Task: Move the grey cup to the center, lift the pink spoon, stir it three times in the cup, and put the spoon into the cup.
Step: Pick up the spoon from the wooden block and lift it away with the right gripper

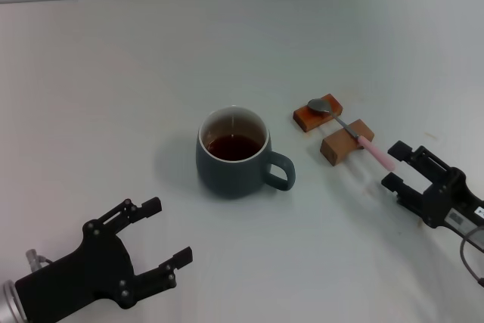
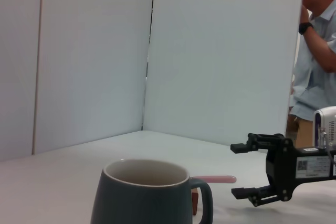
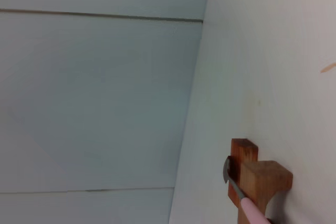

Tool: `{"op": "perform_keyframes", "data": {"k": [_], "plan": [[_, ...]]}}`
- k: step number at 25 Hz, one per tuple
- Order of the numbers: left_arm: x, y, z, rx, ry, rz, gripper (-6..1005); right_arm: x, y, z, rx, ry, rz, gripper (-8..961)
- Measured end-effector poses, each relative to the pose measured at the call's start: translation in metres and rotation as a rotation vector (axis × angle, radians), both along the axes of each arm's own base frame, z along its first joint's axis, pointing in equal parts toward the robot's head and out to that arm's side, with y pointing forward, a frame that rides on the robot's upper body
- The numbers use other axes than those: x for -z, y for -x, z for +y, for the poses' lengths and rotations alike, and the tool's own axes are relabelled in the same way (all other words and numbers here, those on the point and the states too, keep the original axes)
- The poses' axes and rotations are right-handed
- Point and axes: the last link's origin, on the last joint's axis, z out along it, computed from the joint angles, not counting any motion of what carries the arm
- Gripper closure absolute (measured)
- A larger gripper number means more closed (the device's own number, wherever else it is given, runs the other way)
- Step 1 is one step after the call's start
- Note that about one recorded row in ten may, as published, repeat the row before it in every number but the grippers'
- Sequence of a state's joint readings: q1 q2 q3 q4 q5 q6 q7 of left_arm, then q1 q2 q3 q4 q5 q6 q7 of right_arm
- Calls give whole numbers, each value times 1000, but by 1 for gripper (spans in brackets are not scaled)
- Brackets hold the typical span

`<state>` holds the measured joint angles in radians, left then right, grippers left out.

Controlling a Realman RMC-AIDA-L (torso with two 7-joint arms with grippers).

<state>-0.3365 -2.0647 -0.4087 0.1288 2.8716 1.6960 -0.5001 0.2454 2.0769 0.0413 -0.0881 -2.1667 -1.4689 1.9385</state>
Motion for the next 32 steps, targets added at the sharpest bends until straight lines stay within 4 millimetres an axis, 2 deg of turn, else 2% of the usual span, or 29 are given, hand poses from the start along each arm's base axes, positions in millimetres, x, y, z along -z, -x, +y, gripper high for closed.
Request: {"op": "perform_keyframes", "data": {"k": [15,32], "plan": [[0,1,-1,-12,-9,-5,157,4,7,20,-16,14,-25,168],[0,1,-4,-26,-19,-20,157,6,7,29,-6,22,-48,169]]}}
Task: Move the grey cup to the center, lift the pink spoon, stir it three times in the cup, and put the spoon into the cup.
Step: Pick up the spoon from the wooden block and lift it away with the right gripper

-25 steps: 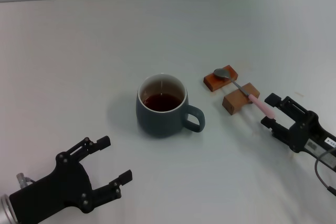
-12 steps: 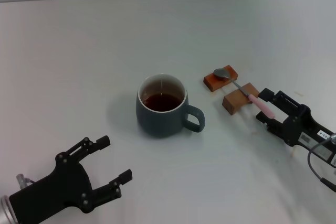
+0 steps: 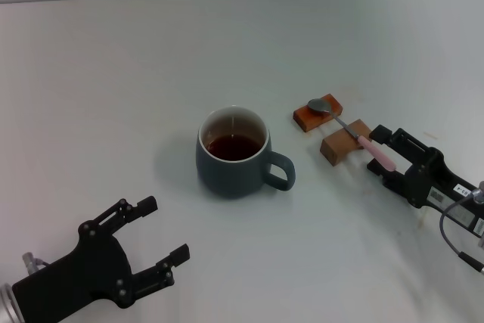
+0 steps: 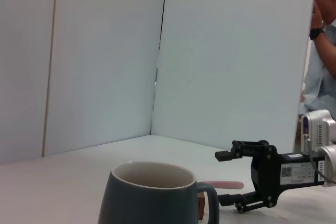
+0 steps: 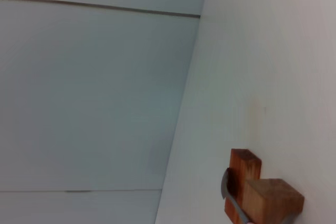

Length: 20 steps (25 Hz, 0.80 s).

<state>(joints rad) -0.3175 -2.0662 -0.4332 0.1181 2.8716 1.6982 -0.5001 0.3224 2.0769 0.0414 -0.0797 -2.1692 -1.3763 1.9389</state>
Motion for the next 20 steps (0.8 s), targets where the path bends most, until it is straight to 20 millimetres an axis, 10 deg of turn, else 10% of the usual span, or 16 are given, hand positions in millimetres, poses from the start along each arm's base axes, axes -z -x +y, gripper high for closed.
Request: {"op": "perform_keyframes", "data": {"k": [10,20], "plan": [[0,0,0,-3,0,-5,157,1,-2,-1,11,2,-3,170],[-1,-1,-1,-2,-6,-16,157,2,-5,-3,39,10,-1,438]]}}
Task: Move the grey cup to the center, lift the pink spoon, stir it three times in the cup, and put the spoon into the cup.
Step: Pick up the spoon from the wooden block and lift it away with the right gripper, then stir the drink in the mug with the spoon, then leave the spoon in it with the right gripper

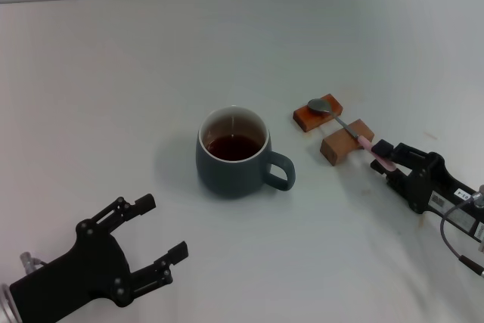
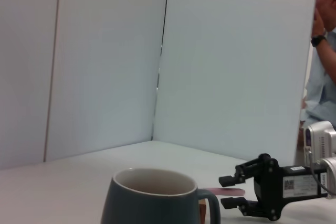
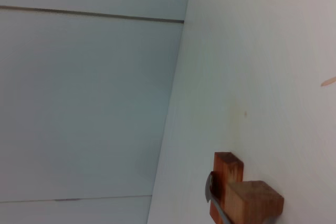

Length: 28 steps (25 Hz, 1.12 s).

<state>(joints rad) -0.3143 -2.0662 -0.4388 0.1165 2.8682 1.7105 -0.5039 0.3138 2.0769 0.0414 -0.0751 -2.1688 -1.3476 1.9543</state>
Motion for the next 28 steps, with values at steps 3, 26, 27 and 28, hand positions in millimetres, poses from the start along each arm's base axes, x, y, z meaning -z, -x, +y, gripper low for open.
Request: {"op": "perform_keyframes", "data": {"k": [3,26,27,28], "plan": [[0,1,-1,-6,-5,-2,157,0,0,0,1,0,0,537],[-2,1,-2,-14,-19,-11,157,-32,27,8,-355,-399,-261,830],[-2,1,-2,-14,-19,-11,157,-37,30,11,-401,-438,-304,830],[-2,1,-2,-14,-19,-11,157,-41,32,13,-439,-469,-338,830]]}}
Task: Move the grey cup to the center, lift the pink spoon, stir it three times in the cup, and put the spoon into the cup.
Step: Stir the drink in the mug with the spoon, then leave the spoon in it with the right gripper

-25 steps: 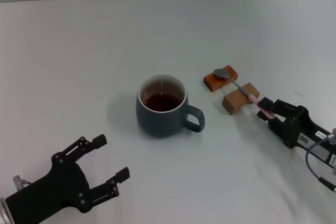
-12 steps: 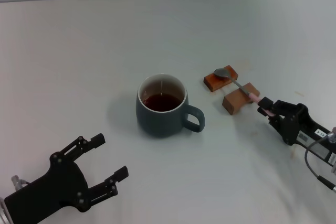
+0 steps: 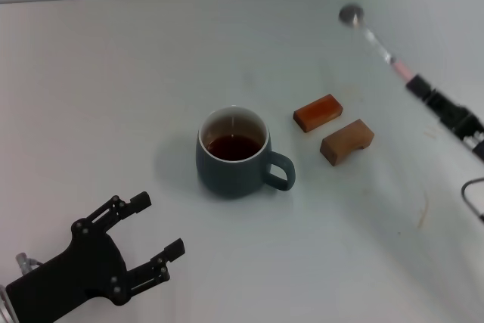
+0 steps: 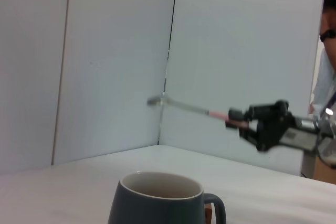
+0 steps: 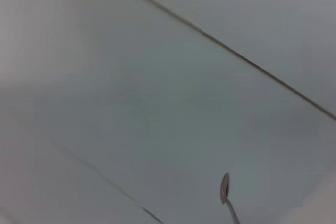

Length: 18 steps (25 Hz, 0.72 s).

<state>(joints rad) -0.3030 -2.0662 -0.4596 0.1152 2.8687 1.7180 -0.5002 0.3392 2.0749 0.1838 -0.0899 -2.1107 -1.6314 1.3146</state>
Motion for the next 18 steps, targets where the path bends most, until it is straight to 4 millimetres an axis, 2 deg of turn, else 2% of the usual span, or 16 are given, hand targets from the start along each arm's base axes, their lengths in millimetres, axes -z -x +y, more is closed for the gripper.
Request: {"op": "perform_keyframes", "data": {"k": [5,9,15,18], "plan": [[0,0,0,0,-1,0,157,-37,20,22,-270,-42,-175,829],[0,0,0,0,-1,0,157,-62,44,43,-503,89,-278,830],[-1,1,1,2,-1,4,157,-80,84,74,-717,360,-495,830],[-1,0,1,3,-2,4,157,-83,105,86,-776,464,-631,830]]}}
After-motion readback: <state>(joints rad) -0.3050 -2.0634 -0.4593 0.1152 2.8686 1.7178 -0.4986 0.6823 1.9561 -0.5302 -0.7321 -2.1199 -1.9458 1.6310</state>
